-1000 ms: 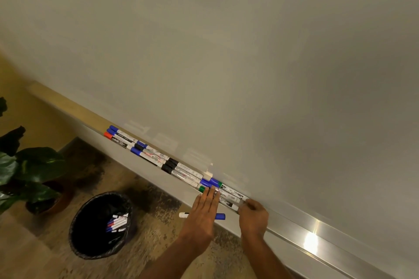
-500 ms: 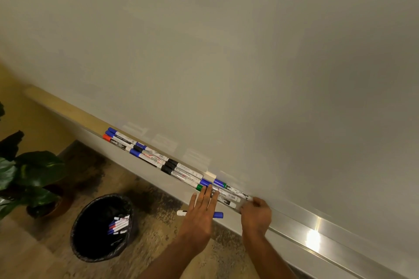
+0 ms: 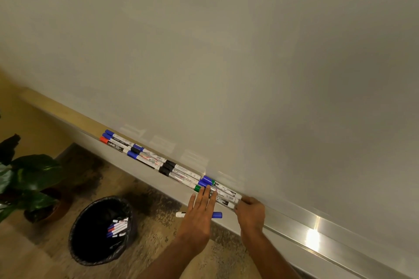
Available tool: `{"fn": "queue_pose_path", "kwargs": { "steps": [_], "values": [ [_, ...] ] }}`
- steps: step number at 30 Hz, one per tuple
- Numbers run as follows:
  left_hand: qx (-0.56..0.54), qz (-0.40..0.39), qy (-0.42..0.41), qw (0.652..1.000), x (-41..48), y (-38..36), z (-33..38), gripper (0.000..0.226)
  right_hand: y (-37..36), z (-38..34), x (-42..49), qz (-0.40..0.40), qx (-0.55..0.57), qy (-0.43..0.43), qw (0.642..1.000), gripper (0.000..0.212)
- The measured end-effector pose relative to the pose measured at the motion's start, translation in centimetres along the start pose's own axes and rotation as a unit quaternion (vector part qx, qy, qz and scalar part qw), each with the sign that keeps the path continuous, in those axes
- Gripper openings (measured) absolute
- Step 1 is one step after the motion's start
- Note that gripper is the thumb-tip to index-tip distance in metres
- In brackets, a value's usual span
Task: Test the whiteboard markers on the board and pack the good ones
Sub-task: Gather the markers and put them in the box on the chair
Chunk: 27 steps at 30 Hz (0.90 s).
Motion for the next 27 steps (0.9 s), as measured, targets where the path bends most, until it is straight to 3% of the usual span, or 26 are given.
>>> {"fn": "queue_pose_path", "kwargs": {
  "steps": [4, 6, 7, 10, 13, 16, 18, 20, 21, 24, 27],
  "values": [
    [-0.049, 0.038, 0.003, 0.998, -0.2, 1.2, 0.6, 0.084, 0.9, -1.5, -1.1, -0.006, -0.021, 0.066, 0.998, 0.019],
    [-0.181, 0.106, 0.008, 0.978, -0.6, 2.1, 1.5, 0.076, 1.7, -2.4, -2.6, -0.019, -0.057, 0.156, 0.986, 0.019],
    [-0.273, 0.141, 0.015, 0.952, -1.1, 2.7, 2.0, 0.069, 2.0, -2.5, -3.5, -0.026, -0.087, 0.208, 0.974, 0.017],
    [-0.518, 0.166, 0.07, 0.836, -2.1, 4.6, 3.7, 0.056, 3.0, -1.5, -5.4, -0.058, -0.152, 0.312, 0.936, 0.028],
    [-0.707, 0.142, 0.109, 0.684, -2.2, 5.9, 5.4, 0.04, 4.2, -0.9, -7.0, -0.12, -0.165, 0.374, 0.905, 0.037],
    [-0.816, 0.093, 0.126, 0.557, -1.8, 5.8, 6.9, 0.03, 5.8, -1.3, -7.2, -0.118, -0.15, 0.429, 0.883, 0.038],
    [-0.849, 0.063, 0.125, 0.509, -1.9, 5.6, 7.8, 0.038, 6.9, -2.1, -7.0, -0.085, -0.152, 0.451, 0.875, 0.034],
    [-0.844, 0.059, 0.122, 0.519, -2.4, 5.7, 8.5, 0.049, 7.9, -2.9, -6.6, -0.059, -0.19, 0.487, 0.85, 0.023],
    [-0.818, 0.07, 0.131, 0.555, -2.6, 5.7, 8.6, 0.05, 8.5, -3.1, -6.4, -0.051, -0.222, 0.495, 0.839, 0.026],
    [-0.698, 0.135, 0.154, 0.687, -3.3, 5.5, 8.2, 0.058, 10.5, -2.2, -4.4, -0.028, -0.314, 0.479, 0.819, 0.021],
    [-0.497, 0.188, 0.124, 0.838, -4.0, 4.2, 7.7, 0.068, 12.1, -0.6, -2.2, -0.024, -0.385, 0.418, 0.823, 0.037]
  ]
}}
Point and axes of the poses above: each hand's wrist, its own x-axis towards the middle knuckle, its own y-axis out of the back of the hand, z = x × y, the point moved 4 cm from there along x, towards the middle knuckle, and after that the axes turned 10 degrees about x, right-handed, at the moved point
